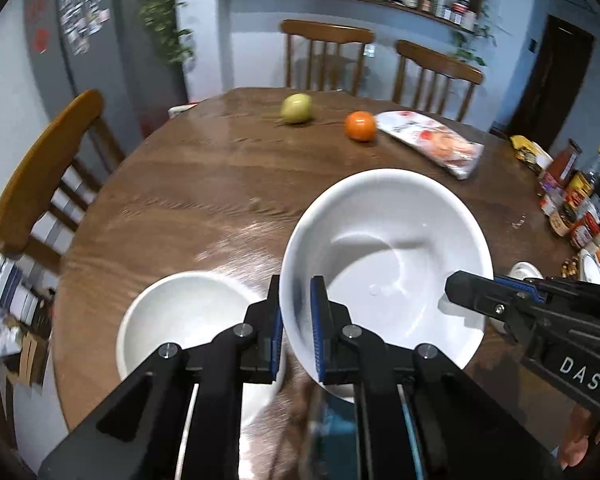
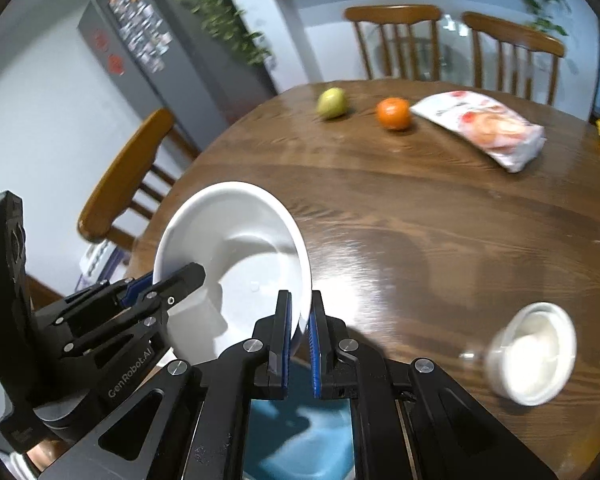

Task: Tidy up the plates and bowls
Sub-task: 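Lift the medium white bowl and carry it over the large white bowl, then lower the medium bowl into the large bowl and open both grippers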

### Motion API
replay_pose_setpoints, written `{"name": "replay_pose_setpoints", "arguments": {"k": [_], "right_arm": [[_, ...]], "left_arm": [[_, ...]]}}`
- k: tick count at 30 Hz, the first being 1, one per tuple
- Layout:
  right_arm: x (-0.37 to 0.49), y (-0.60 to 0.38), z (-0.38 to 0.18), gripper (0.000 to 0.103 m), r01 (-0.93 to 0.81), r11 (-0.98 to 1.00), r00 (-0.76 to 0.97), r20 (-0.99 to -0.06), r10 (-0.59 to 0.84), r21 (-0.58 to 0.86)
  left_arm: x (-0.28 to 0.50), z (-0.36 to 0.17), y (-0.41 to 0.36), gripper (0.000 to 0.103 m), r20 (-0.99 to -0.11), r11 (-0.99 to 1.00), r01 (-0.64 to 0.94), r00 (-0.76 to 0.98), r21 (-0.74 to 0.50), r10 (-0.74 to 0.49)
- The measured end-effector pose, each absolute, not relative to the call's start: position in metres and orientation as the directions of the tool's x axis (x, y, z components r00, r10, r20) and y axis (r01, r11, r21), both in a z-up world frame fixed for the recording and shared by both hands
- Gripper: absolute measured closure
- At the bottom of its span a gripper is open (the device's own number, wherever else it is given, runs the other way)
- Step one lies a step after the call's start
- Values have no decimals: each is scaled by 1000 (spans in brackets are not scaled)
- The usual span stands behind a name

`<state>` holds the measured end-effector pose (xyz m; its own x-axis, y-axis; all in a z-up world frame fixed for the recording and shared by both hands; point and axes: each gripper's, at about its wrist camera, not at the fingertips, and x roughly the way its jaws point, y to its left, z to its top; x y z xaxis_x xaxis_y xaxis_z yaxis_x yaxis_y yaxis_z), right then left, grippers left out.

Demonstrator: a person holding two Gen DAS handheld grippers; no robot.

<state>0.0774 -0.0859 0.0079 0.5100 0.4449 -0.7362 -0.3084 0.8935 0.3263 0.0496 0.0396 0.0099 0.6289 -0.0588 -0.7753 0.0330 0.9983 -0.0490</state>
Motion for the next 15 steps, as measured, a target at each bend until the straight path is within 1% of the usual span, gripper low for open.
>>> {"name": "replay_pose_setpoints", "arguments": {"k": [8, 15], "right_arm": [[80, -23, -12, 94, -393, 851, 403, -766, 501, 350], [84, 18, -30, 94, -419, 839, 336, -799, 498, 347]], "left_arm": [[39, -4, 99, 93, -808, 996, -79, 588, -43, 11], [39, -25, 130, 93, -841, 991, -132, 539, -31, 46]]}}
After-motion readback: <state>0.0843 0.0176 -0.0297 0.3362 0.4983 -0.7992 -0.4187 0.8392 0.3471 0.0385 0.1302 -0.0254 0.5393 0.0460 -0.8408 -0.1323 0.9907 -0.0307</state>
